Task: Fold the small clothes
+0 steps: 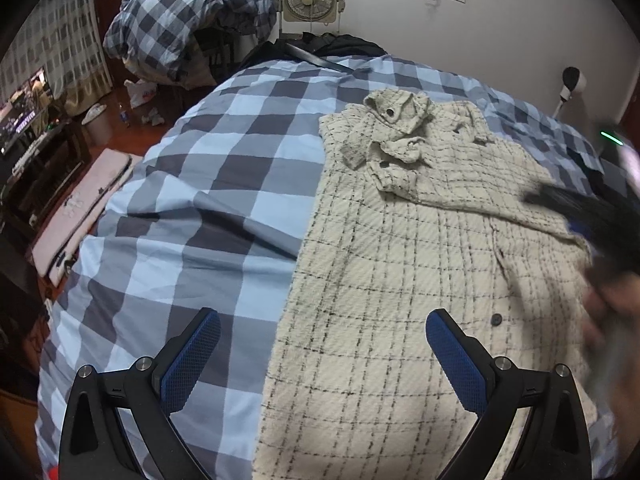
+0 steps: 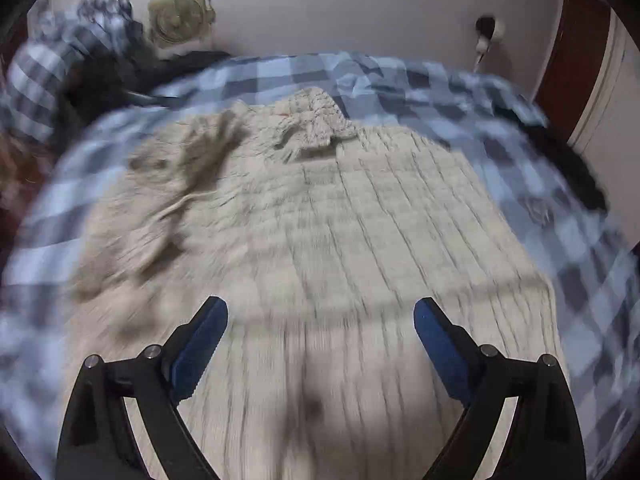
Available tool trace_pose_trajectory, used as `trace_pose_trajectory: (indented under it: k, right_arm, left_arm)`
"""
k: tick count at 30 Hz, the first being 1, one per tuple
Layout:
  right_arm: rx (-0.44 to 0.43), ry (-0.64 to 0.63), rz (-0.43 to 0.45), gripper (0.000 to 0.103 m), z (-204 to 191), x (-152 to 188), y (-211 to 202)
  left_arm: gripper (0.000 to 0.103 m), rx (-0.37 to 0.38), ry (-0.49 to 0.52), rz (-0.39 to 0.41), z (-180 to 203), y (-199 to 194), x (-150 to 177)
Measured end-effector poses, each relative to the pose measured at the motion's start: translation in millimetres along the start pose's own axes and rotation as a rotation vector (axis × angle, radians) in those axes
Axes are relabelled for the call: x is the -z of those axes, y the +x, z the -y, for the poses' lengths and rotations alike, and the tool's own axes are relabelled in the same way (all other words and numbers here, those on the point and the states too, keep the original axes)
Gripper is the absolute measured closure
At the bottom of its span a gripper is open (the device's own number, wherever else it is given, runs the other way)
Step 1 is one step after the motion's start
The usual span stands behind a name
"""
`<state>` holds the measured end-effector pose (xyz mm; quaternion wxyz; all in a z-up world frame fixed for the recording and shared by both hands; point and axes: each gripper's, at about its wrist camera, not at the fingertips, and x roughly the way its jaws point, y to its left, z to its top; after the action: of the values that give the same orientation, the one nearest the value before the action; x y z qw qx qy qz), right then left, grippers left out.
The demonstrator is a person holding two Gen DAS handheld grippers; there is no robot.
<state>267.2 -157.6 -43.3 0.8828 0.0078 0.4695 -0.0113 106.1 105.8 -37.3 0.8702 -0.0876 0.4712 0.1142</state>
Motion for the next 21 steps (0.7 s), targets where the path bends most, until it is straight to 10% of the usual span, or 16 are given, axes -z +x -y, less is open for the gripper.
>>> trace_pose_trajectory:
  k: [8,16,21]
  right_arm:
    - [-0.167,0.021,-0.189,0.011,18.5,95.5,-74.1]
    - [-0.193,-0.02,-0.217,0.011,2.6,80.2,-40.4]
    - [-0.28,0.037,-0.2,0.011,10.7,82.1,-37.5]
  left_arm:
    - [0.0,0.015,0.074,0.028,10.4,-5.4,6.3]
    - [0.0,0.027,0.129,-0.021,37.2,1.0,8.9]
    - [0.0,-0.095,0.216,0.009,47.2,1.1,11.9]
